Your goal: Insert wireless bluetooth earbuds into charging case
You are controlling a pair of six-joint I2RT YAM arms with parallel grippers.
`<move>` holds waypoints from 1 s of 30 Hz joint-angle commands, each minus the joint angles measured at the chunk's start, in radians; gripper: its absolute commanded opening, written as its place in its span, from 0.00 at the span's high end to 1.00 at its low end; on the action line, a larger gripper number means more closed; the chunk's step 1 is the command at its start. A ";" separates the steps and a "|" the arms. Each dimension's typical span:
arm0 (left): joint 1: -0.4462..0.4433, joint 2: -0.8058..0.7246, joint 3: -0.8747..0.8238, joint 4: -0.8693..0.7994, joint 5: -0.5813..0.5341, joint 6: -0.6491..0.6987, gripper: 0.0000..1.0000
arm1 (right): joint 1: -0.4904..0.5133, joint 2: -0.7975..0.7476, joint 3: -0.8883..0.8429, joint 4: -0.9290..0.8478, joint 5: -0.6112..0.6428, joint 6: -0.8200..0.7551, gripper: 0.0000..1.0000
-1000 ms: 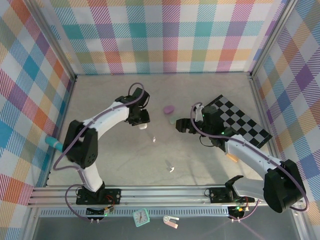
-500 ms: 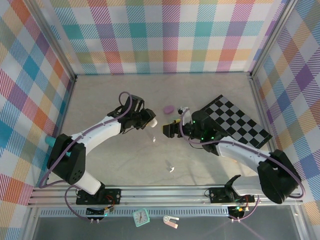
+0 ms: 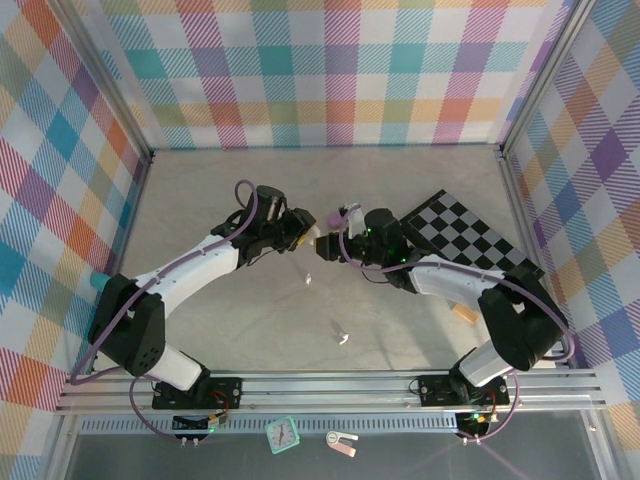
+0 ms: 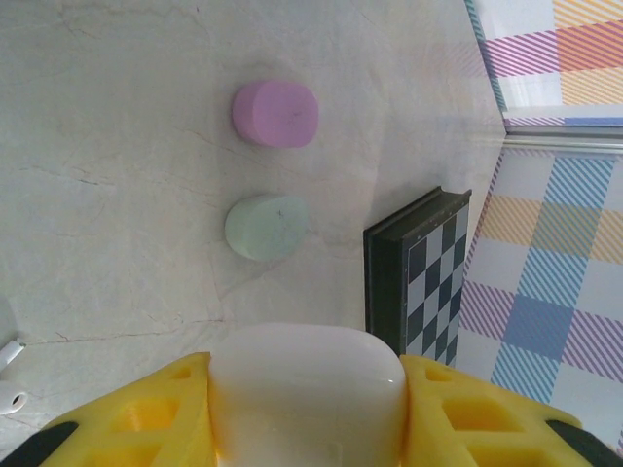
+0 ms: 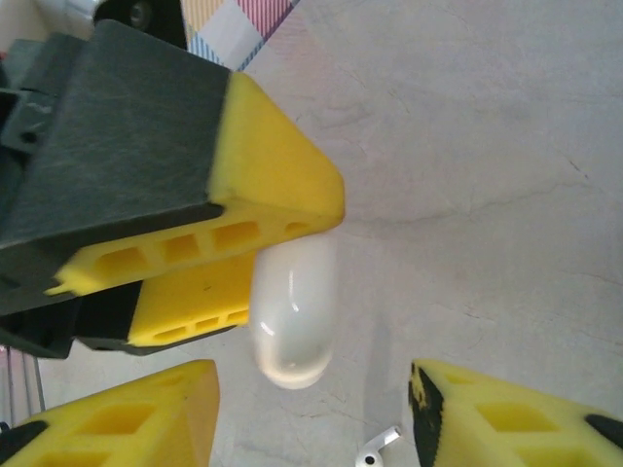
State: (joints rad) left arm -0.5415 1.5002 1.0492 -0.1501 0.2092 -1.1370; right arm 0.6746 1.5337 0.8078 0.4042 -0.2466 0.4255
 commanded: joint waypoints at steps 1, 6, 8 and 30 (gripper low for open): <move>-0.005 -0.033 0.005 0.010 0.023 -0.012 0.61 | 0.005 0.029 0.050 0.047 -0.025 0.005 0.49; -0.005 -0.031 0.013 0.009 0.030 -0.007 0.61 | 0.005 0.058 0.078 0.039 -0.039 -0.002 0.56; -0.005 -0.032 0.014 0.009 0.030 -0.003 0.61 | 0.005 0.061 0.082 0.033 -0.038 -0.007 0.61; -0.008 -0.337 -0.151 0.243 -0.162 0.709 0.00 | -0.114 -0.259 0.037 -0.351 -0.167 -0.273 0.81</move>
State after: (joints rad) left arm -0.5419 1.2041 0.9516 0.0082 0.0872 -0.6895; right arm 0.5964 1.3209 0.8497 0.1455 -0.3214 0.2394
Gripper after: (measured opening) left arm 0.996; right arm 0.209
